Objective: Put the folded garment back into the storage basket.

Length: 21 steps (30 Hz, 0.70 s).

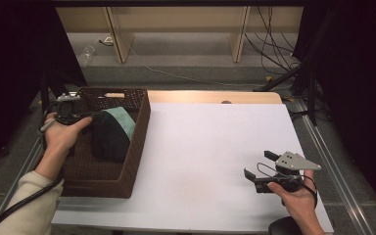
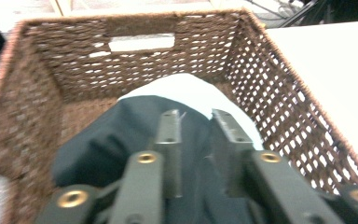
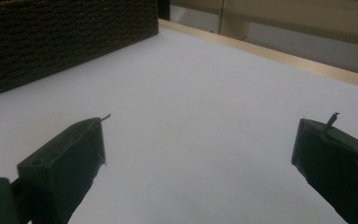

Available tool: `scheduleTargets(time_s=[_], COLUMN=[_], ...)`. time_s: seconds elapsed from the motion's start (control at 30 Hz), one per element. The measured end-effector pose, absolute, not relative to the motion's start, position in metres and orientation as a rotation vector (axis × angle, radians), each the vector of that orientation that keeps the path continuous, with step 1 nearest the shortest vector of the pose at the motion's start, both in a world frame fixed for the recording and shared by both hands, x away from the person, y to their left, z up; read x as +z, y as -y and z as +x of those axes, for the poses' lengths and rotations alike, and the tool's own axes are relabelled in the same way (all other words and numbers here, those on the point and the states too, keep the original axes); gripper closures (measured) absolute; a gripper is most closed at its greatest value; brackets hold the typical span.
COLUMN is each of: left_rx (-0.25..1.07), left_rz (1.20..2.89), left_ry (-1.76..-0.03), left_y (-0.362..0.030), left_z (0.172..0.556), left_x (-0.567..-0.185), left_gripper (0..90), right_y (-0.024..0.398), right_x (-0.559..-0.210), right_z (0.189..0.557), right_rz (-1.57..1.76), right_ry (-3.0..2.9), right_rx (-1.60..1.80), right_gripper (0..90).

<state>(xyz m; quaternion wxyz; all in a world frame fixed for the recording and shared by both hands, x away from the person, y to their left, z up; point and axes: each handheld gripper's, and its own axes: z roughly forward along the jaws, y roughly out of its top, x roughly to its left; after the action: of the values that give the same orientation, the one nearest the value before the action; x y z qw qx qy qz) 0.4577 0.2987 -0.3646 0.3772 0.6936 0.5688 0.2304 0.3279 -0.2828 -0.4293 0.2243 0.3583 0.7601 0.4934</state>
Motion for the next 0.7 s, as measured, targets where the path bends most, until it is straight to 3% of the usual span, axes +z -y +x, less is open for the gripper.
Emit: scheduleTargets(time_s=[0.27,0.43,0.7], left_rx=[0.57,0.521,0.537], left_rz=[1.897,1.937,1.927], left_ry=[-1.575,-1.631,-1.567], left_y=[-0.295,-0.298,-0.298], left_z=[0.487,0.489,0.48], left_x=[-0.401,-0.42,-0.411], left_gripper=[79.6,77.2,67.0], right_y=[0.284,0.284,0.283], right_x=[-0.429,-0.43,-0.429], right_z=[0.328,0.328,0.328], right_rz=[0.99,0.993,0.99], right_ry=[-2.098,-2.095,-2.098], right_rx=[1.36,1.365,1.36], right_gripper=[3.3,3.3,3.3])
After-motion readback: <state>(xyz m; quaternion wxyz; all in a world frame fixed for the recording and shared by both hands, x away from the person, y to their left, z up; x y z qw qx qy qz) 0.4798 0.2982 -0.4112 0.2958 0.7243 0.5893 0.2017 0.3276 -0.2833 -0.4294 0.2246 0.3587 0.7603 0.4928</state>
